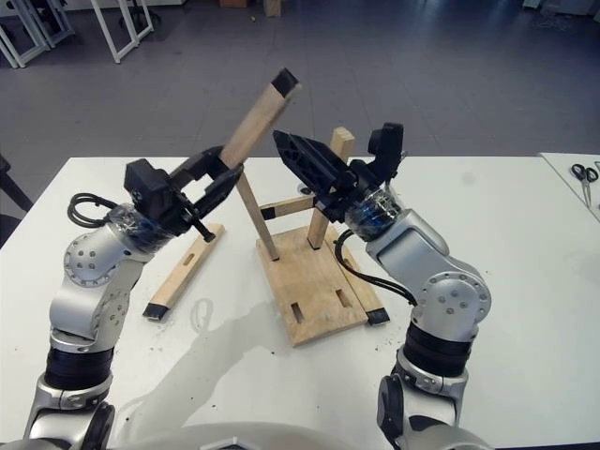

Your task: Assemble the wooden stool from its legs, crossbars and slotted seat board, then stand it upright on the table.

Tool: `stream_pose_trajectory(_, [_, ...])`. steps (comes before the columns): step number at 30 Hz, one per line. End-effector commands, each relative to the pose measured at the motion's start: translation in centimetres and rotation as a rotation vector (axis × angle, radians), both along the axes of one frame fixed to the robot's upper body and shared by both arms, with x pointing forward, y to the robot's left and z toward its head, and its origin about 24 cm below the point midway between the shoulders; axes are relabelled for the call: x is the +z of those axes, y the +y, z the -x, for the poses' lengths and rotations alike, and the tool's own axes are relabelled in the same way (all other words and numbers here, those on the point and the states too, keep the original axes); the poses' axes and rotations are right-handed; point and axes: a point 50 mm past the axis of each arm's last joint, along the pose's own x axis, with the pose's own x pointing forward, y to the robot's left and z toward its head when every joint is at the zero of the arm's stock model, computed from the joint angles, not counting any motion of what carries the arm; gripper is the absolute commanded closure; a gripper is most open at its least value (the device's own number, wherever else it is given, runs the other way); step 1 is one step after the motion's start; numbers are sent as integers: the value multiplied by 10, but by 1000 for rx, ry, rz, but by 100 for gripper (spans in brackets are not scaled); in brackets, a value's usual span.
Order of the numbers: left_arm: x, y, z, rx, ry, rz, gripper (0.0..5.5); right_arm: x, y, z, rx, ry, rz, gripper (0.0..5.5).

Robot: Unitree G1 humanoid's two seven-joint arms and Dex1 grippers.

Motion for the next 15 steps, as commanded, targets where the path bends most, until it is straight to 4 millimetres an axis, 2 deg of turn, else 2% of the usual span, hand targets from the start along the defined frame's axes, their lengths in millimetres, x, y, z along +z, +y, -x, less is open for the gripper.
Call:
stream_pose_trajectory(1, [-6,-3,1,-28,-19,-75,419,11,9,2,61,-20,-41,132])
stream_pose_trajectory(4, [-7,-3,2,-32,-70,-135,419,13,11,1,71,-13,-45,132])
stream_pose_trajectory(15, [-2,4,-3,41,-213,-220,419,15,6,1,60,-9,-46,323])
